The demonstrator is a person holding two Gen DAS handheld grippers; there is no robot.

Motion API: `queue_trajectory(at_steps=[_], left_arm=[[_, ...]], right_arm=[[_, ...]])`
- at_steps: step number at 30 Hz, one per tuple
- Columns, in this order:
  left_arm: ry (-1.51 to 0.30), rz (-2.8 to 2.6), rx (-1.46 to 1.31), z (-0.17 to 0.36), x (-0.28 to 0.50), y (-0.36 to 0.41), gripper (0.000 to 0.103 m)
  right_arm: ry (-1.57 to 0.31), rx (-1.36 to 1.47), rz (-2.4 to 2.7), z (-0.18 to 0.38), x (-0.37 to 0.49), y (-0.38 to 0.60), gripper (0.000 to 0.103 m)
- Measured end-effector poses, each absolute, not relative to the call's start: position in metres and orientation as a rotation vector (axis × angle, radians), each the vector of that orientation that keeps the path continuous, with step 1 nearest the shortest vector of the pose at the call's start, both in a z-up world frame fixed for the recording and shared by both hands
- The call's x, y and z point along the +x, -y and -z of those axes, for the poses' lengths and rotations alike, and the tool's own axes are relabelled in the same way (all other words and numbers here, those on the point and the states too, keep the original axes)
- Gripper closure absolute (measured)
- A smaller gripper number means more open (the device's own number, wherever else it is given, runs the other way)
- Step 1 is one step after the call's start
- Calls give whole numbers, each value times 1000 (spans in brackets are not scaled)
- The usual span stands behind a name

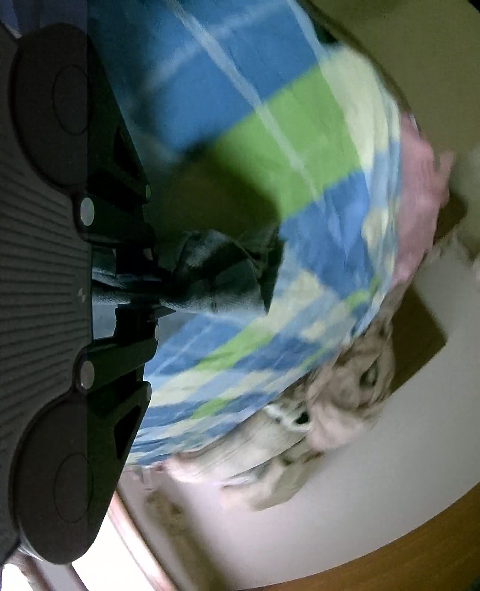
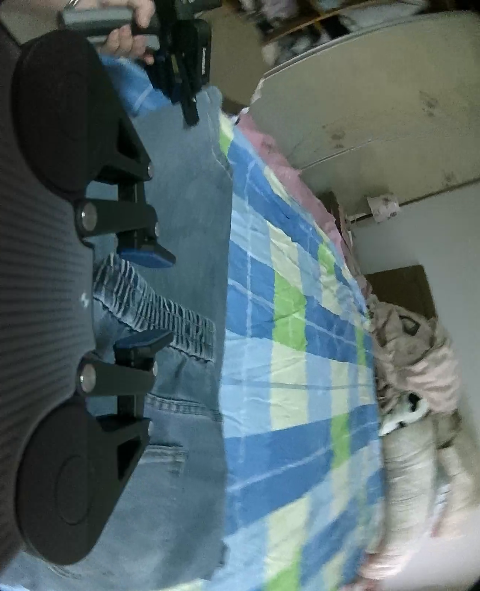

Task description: Fold clothes

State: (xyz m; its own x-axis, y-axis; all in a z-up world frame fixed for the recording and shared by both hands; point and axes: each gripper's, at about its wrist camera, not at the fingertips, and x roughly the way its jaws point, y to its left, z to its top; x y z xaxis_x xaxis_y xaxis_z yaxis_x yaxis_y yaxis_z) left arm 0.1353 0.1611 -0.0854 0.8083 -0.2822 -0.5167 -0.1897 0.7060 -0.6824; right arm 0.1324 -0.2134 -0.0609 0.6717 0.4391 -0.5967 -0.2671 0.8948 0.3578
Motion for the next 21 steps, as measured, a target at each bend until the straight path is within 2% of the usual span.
queue_trajectory(at_steps=[8, 21], left_arm=[[-664, 200, -742, 50, 158, -92, 90], [-707, 308, -659, 32, 174, -24, 90]], right_arm=[[-727, 325, -336, 57, 129, 245, 61], [-747, 482, -247, 74, 115, 308, 59]])
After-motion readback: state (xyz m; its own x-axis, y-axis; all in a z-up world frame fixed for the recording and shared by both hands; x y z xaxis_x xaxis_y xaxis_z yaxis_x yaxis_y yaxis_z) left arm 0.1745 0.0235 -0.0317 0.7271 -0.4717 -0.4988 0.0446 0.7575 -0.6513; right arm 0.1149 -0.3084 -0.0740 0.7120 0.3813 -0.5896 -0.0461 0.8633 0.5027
